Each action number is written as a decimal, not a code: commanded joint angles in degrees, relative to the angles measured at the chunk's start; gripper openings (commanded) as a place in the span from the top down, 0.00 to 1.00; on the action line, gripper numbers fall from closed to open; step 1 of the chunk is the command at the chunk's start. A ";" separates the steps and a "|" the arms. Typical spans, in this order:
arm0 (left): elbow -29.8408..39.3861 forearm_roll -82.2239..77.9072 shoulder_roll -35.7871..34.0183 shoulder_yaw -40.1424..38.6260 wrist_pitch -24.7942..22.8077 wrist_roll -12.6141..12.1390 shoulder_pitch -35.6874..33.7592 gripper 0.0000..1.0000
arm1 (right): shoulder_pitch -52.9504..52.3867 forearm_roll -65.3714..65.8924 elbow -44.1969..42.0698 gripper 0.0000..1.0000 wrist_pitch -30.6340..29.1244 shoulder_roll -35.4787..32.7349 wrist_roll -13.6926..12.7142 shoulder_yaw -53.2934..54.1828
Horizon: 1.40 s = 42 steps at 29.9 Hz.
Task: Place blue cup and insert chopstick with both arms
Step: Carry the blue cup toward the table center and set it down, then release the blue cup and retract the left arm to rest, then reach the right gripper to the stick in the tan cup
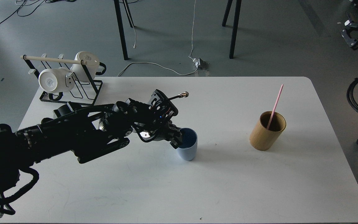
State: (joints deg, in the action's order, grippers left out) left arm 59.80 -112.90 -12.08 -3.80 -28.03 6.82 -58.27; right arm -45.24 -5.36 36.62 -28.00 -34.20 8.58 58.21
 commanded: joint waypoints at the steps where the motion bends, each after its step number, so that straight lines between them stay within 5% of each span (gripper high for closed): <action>1: 0.75 0.40 -0.67 -2.43 0.03 0.03 -0.08 0.42 | 0.59 0.00 1.61 0.00 0.00 -0.78 0.03 0.14; 9: 4.79 1.71 -4.44 -9.28 0.03 0.65 -0.44 0.13 | 1.30 0.00 2.50 0.00 0.00 -1.48 0.03 0.23; 19: 5.60 38.15 -11.47 -29.14 0.03 0.12 0.00 0.01 | 6.39 2.71 9.77 0.00 0.00 -6.92 0.03 -0.29; 26: 0.24 74.96 -15.70 -32.05 0.03 1.87 0.44 0.01 | 8.06 21.94 22.69 0.00 1.01 -13.43 0.03 -0.30; 34: -8.82 112.96 -15.43 -32.49 0.03 10.05 4.57 0.01 | 10.88 46.29 38.60 0.00 8.48 -19.32 0.03 -3.36; 42: -14.78 122.92 -14.65 -41.81 0.03 9.88 13.00 0.01 | 10.53 78.53 42.57 0.01 17.97 -18.36 -0.06 -11.71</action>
State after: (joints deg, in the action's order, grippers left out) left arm 48.81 9.31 -27.30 -42.76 -28.00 16.84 -47.68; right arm -34.74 61.06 78.51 -13.64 -53.41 8.56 48.89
